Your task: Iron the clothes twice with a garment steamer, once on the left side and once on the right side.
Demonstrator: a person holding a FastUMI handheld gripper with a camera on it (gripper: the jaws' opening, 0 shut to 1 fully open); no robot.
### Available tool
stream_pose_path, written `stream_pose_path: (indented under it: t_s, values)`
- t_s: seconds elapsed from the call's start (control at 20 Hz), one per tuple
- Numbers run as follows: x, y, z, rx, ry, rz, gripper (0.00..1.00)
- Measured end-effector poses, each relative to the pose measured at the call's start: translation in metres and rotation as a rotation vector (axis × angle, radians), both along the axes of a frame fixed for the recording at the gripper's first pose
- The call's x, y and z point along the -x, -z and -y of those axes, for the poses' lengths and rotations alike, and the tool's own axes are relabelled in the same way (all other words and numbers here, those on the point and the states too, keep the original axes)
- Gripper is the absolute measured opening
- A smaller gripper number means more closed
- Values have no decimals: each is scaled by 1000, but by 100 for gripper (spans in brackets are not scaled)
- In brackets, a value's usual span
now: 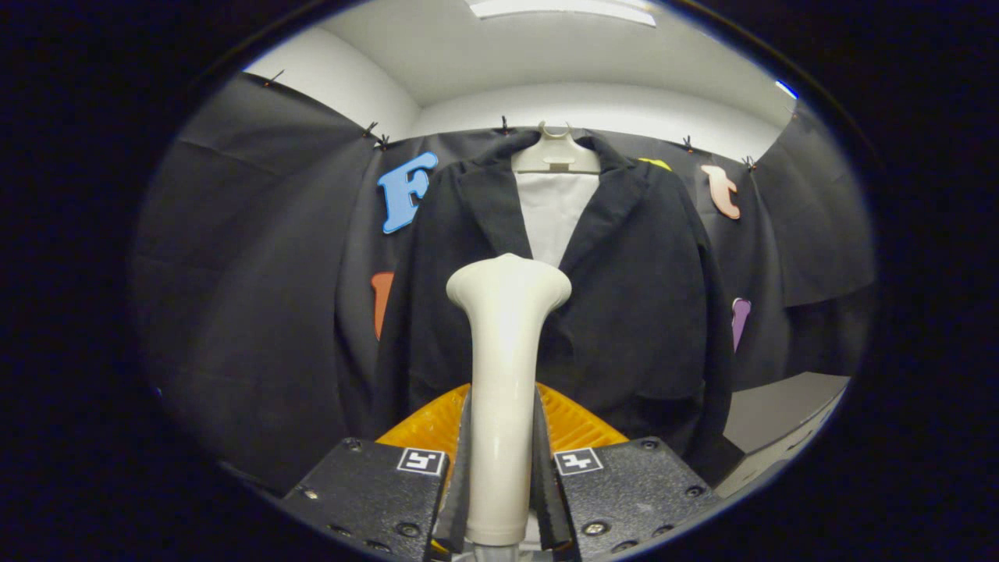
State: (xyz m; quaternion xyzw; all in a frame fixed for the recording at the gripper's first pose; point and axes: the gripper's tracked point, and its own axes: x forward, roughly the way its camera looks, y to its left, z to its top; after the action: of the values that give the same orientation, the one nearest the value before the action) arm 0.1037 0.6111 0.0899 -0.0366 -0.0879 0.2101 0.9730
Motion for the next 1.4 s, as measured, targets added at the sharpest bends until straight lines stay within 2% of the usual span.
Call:
stream_pose_path:
  t_s: [0.55, 1.1, 1.4]
  values:
    - [9, 78, 9, 104, 8, -155, 38]
    - [19, 140, 12, 186, -21, -294, 38]
    - [18, 202, 16, 224, -25, -455, 38]
